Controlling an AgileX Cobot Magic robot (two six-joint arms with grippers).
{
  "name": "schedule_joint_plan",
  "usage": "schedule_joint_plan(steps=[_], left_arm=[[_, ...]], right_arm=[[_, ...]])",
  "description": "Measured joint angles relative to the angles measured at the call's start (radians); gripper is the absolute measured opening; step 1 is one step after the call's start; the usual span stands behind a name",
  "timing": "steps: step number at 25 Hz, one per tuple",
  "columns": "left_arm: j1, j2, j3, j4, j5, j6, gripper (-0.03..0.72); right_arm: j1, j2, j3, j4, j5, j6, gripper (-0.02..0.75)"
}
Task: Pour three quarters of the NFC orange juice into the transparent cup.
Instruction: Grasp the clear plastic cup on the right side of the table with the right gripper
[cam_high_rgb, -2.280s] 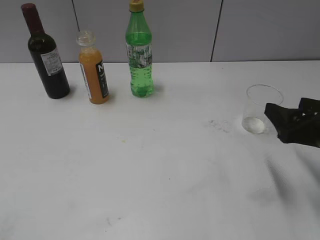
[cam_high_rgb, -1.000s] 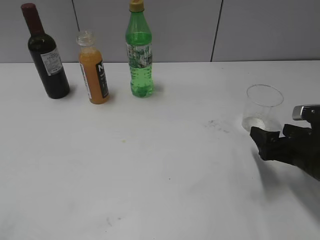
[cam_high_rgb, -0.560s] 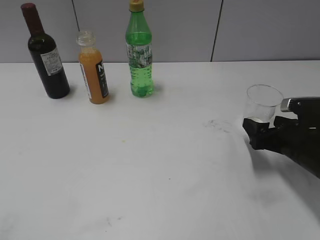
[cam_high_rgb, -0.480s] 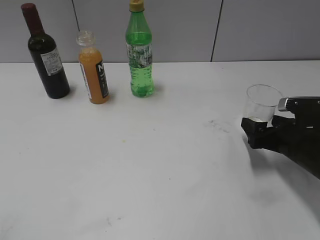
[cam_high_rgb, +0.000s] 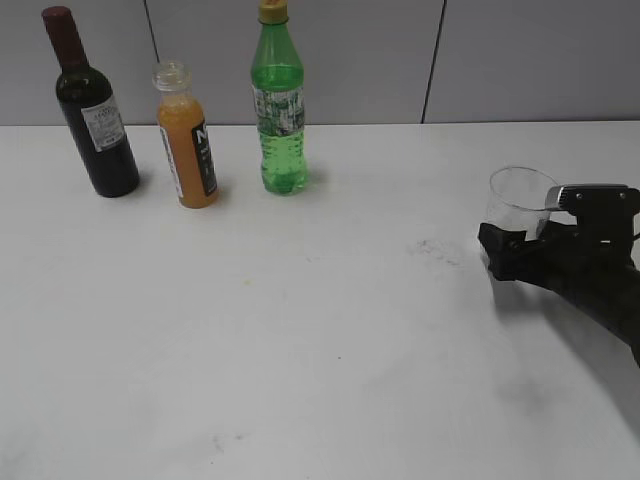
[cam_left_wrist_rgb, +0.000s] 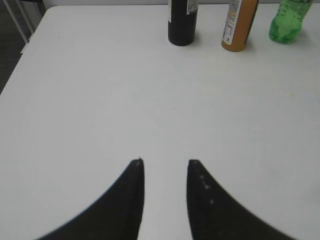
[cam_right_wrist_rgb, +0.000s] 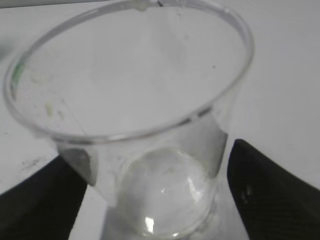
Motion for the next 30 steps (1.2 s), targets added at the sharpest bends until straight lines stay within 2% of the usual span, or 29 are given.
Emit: schedule_joint_plan(steps=[12, 21, 30], left_arm=[[0.0, 0.0, 0.0, 0.0, 0.0, 0.0, 0.238], [0.0, 0.0, 0.0, 0.0, 0.0, 0.0, 0.238], [0.0, 0.0, 0.0, 0.0, 0.0, 0.0, 0.238]], right_arm=[[-0.005, 0.072, -0.104, -0.065, -0.001, 0.0, 0.66], [-0.008, 0.091, -0.112, -0.121, -0.001, 0.001, 0.615], [-0.012, 0.091, -0.112, -0.129, -0.001, 0.001, 0.594]])
